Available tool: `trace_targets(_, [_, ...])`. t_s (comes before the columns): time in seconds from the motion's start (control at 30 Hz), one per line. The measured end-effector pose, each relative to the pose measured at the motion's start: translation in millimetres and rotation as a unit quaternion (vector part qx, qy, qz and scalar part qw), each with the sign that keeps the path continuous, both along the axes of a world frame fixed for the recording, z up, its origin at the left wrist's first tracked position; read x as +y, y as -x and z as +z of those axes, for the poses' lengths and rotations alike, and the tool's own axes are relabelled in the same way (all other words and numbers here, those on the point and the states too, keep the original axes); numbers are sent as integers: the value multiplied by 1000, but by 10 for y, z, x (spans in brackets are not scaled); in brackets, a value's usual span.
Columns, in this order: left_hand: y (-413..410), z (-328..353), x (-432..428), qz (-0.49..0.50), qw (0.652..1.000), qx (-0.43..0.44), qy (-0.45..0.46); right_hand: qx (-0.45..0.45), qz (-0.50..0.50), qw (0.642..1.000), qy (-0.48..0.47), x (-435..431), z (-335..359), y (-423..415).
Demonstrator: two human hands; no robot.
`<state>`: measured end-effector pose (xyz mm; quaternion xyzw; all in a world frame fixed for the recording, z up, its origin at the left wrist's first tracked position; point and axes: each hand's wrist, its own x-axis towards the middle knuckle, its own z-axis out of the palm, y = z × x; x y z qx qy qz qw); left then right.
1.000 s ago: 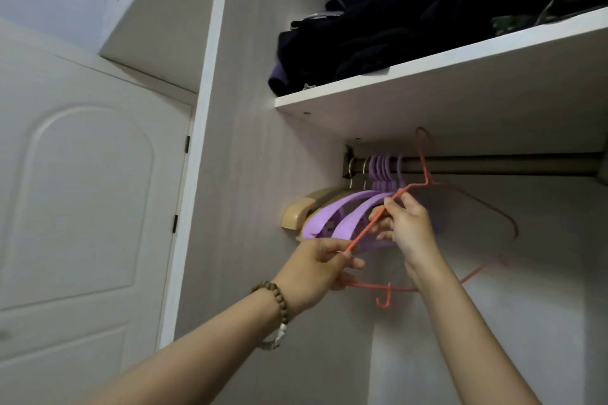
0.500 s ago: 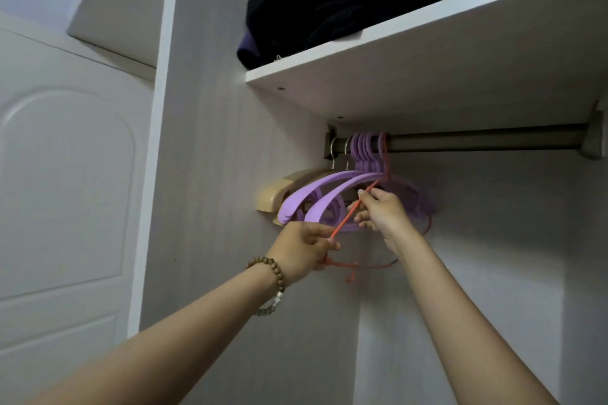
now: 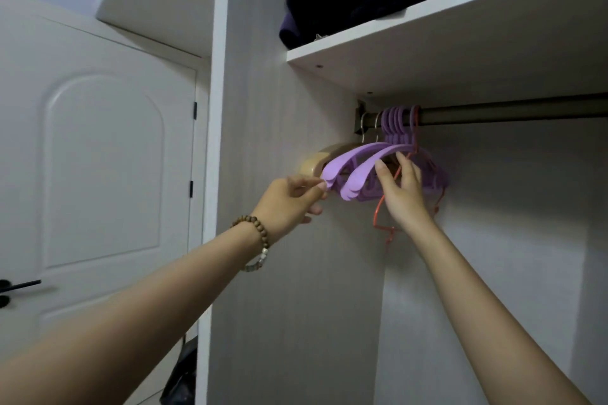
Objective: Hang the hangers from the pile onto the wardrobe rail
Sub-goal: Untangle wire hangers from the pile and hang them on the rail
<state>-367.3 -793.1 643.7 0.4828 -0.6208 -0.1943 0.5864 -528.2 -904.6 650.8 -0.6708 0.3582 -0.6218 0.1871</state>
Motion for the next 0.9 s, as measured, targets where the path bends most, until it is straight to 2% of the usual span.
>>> trace_targets(0.27, [-982,-45,1128,123,988,-70,59,22,47,995,88,973,18,-1030])
trace_targets(0.47, [-2195,-392,2334,276,954,-107,44,101,202,971,75,2007,-263,-2338])
trace_targets(0.67, [-3413,-1192,3887,460,873,-155,-41,191,316,927,71,3160,-914,-3870])
trace_targets(0.9, [-4229,-2462,5696,610,753,-143,-199,309,439,840,80,4587,-1967,-5268])
